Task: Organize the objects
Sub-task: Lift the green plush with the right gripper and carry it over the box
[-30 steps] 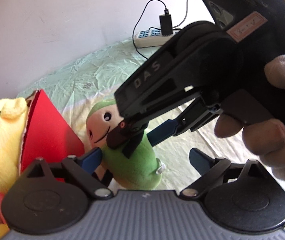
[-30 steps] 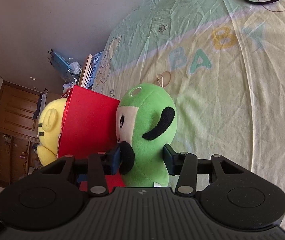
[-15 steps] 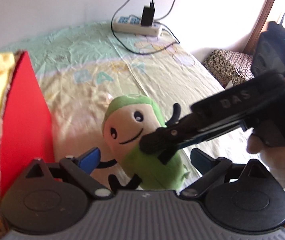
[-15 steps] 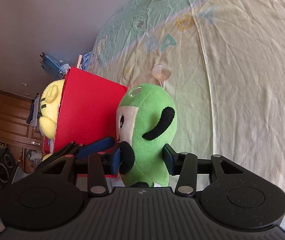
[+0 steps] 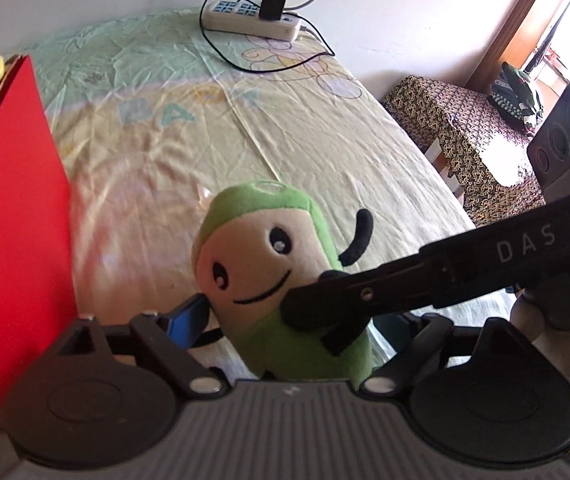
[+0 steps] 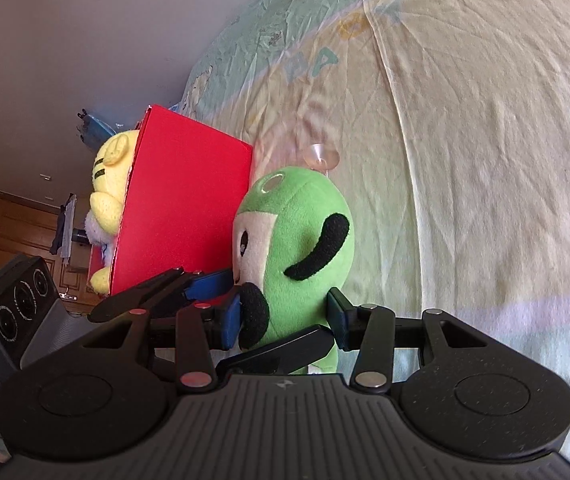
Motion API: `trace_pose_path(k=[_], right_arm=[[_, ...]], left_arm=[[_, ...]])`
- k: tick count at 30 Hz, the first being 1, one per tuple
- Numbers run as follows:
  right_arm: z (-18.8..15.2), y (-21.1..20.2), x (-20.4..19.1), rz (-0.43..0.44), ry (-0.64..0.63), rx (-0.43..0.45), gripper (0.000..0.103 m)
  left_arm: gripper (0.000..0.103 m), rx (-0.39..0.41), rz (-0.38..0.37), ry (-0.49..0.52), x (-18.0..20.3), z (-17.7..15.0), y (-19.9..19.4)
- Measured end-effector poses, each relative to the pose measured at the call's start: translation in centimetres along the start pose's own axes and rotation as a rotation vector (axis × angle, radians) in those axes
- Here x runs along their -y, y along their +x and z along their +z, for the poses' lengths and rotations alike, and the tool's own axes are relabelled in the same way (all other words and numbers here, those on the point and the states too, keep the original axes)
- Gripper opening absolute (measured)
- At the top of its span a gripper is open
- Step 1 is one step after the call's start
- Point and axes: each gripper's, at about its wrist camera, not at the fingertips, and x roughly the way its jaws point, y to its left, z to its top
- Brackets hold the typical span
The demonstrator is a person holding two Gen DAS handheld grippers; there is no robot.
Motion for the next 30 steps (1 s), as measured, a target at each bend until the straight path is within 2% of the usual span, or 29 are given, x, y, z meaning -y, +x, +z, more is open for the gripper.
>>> trace_pose_path(k=[8,19,26,30], right_arm=[[-1.3,-2.1,-2.3,0.006,-0.060,0.058,0.047],[-3.1,-4.3,-8.2,0.007,-0.223,0.116,0.048],[-3.6,-4.3,-13.5,0.039,-0.318,0.184,0.048],[-3.7,-3.0,-16.7,0.062,-0.345,0.220,0.049]], left_arm=[[0.085,0.075,0.010,0.041,1.2,-0.1,-3.4],[0.085,0.218,0.051,0.078,1.9,-1.3,-9.9],[0.085,0.339,0.082,0.111,0.1,-1.8,-15.3],[0.085,0.397,0.096,0.126,-2.3,-2.1,-18.5]])
